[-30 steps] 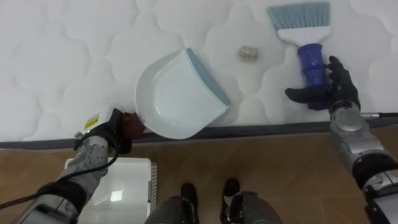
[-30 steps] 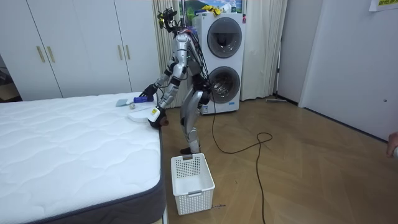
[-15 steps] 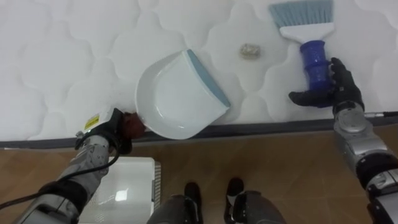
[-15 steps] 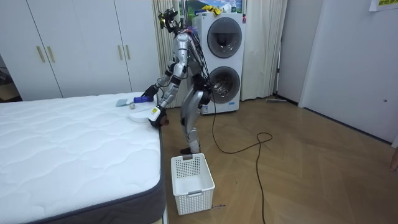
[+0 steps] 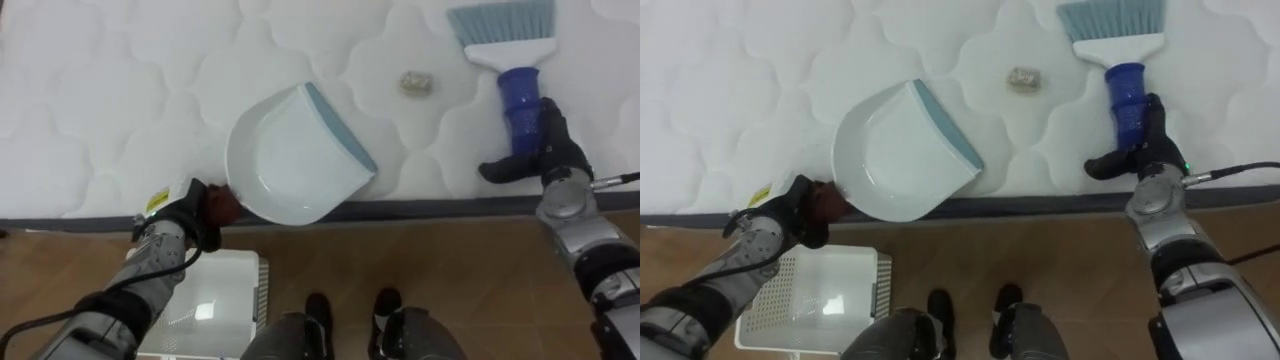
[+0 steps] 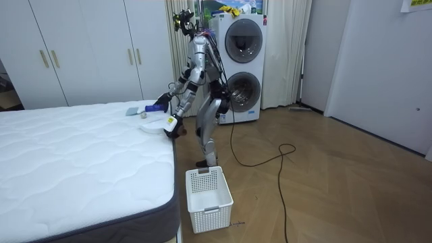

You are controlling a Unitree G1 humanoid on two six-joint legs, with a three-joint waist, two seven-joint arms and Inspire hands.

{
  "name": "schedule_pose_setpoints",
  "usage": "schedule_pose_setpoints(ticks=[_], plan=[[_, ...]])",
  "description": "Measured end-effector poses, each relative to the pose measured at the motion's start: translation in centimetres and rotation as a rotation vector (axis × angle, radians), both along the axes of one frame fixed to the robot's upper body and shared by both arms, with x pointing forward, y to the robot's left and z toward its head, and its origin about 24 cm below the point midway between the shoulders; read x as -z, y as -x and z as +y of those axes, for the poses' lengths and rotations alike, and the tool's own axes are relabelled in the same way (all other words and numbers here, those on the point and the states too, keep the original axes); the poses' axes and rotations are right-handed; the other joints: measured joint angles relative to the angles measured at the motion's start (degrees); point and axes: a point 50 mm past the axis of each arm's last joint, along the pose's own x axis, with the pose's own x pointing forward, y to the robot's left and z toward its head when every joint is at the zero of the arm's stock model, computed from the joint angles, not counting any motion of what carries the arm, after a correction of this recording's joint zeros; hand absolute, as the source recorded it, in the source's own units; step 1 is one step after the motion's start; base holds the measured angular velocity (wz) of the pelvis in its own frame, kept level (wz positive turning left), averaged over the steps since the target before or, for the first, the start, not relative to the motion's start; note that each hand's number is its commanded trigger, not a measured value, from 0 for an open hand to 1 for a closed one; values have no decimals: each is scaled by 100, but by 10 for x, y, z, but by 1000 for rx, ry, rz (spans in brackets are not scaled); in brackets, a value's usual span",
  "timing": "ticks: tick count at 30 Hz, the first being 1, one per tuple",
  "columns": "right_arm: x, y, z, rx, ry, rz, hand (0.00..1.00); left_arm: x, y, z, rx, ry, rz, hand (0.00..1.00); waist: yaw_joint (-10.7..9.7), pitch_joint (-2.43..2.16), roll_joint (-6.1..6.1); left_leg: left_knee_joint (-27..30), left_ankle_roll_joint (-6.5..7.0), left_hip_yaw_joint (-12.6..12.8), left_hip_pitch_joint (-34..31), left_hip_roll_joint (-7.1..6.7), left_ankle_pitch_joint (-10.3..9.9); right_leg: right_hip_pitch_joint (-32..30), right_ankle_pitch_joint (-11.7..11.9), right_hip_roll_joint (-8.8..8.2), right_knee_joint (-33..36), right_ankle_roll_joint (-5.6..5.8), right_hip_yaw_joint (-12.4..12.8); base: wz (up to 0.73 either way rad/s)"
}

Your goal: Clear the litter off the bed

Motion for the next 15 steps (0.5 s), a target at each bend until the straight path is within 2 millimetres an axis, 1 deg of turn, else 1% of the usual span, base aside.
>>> schedule_pose_setpoints(ticks=[2, 3, 4, 5, 11, 15], plan=[[-1, 0, -2, 18, 27, -1, 0, 2, 1, -1, -3, 14, 9, 100, 14, 1, -2, 0, 6, 1, 0, -7, 3, -2, -1, -11, 15, 2, 0, 0], [-3, -1, -4, 37, 41, -4, 8, 2, 1, -2, -5, 21, 13, 100, 18, 1, -3, 0, 9, 1, 0, -8, 4, -1, -2, -13, 17, 3, 0, 0], [-4, -1, -4, 44, 50, -7, 64, 2, 2, -2, -7, 25, 14, 100, 30, 2, -4, 0, 11, 1, -1, -8, 6, -2, -2, -13, 18, 4, 0, 0], [-5, -1, -5, 51, 78, -10, 100, 3, 2, -2, -6, 27, 20, 100, 39, 2, -5, 0, 12, 0, -2, -8, 6, -2, -3, -13, 18, 4, -1, 0], [-3, 2, -10, 87, 157, 2, 100, 2, 1, -3, -6, 35, 27, 100, 92, -1, -12, 1, 14, -8, -11, -14, 7, -2, -4, -19, 17, 6, -7, 0], [-5, 4, -14, 134, 199, -15, 100, 2, 1, -3, -12, 32, 31, 100, 84, -8, -26, 3, 18, -18, -13, -24, 11, -2, -3, -29, 20, 7, -13, 0]])
